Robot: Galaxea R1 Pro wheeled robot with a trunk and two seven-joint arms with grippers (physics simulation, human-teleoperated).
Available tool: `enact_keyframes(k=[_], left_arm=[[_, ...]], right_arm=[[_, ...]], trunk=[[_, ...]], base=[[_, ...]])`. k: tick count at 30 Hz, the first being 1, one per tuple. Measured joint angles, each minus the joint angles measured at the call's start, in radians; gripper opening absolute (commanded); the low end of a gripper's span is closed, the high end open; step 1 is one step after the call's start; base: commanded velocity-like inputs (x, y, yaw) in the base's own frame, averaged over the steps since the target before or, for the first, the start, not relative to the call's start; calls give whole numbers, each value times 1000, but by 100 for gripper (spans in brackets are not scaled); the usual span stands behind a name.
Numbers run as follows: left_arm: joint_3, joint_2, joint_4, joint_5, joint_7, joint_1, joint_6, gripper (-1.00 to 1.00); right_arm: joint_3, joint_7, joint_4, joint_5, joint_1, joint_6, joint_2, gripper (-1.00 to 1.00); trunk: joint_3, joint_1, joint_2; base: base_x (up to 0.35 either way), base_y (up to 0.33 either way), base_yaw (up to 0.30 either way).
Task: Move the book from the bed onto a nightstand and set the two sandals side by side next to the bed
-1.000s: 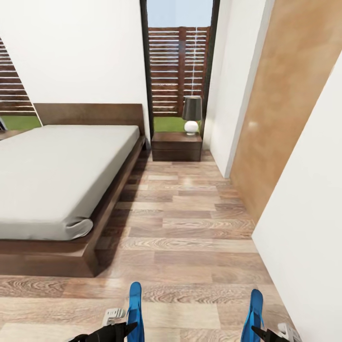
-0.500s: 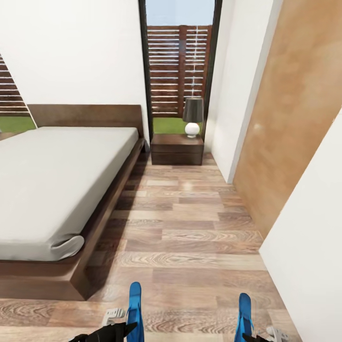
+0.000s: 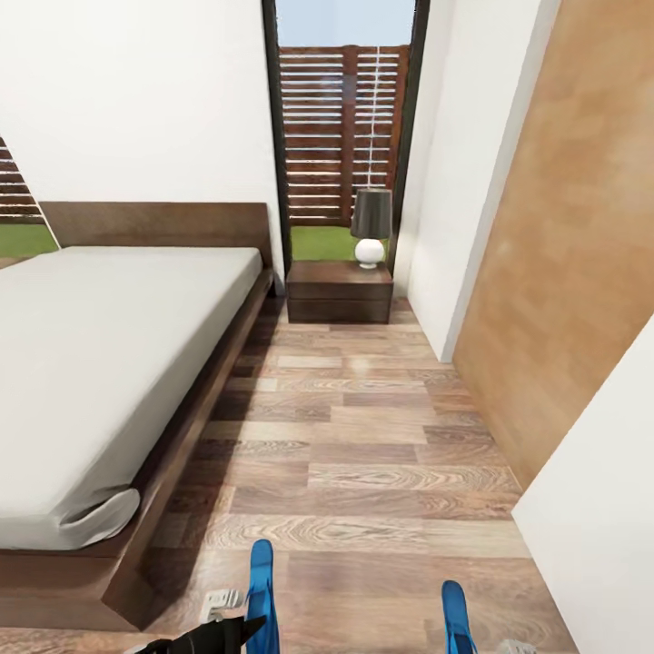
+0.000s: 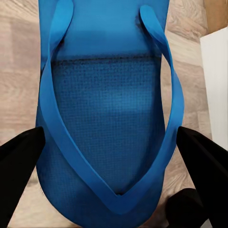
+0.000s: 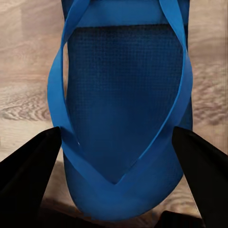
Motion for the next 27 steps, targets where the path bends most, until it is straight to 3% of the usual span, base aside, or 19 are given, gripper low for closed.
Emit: enact_keyframes(k=[5,21,27], left_arm=[[0,0,0,0,0,0,0,-100],[0,-1,0,0,1,0,0,-100],[0,-1,0,0,1,0,0,-100]], right_arm=[[-2,-2,47,-4,0,-27,4,-100],[-2,-3,53,-4,0,-36,4,-100],[-2,-2,53,-4,0,-36,4,-100]], trunk=[[0,0,0],[0,0,0],[0,0,0]], base=[[333,0,0],[333,0,-77],[333,-18,-218]])
